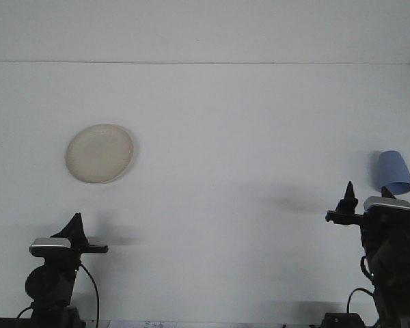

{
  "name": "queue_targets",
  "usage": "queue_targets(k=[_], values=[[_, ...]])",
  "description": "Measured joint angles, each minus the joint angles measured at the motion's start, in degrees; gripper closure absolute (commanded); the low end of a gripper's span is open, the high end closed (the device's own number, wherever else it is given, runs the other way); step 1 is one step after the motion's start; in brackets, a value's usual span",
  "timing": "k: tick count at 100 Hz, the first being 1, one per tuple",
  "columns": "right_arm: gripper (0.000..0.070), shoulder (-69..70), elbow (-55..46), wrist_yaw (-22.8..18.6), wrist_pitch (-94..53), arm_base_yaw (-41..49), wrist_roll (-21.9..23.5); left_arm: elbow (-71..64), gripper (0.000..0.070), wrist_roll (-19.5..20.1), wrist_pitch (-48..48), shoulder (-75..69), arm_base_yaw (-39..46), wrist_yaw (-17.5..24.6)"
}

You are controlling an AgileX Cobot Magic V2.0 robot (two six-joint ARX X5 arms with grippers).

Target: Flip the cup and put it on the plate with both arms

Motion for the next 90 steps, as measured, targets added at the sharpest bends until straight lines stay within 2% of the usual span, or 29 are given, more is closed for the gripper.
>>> queue_targets(k=[11, 24, 65, 90], values=[[0.0220, 3.82, -0.55, 5.35, -1.62, -1.77, -3.72, 0.00, 0.0685, 0.00, 0.02, 0.00, 0.00, 0.00], [0.0221, 8.31, -2.36, 5.68, -0.13, -7.32, -7.19, 0.00, 0.0685, 0.00, 0.00, 0.00, 0.00, 0.00], [0.0222, 20.44, -11.54, -5.79, 16.44, -31.12, -12.44, 0.00, 0.0685, 0.00, 0.00, 0.00, 0.00, 0.00], [0.0222, 33.31, -11.54, -11.76, 31.58, -35.43, -14.71, 0.00, 0.0685, 0.00, 0.00, 0.00, 0.00, 0.00]])
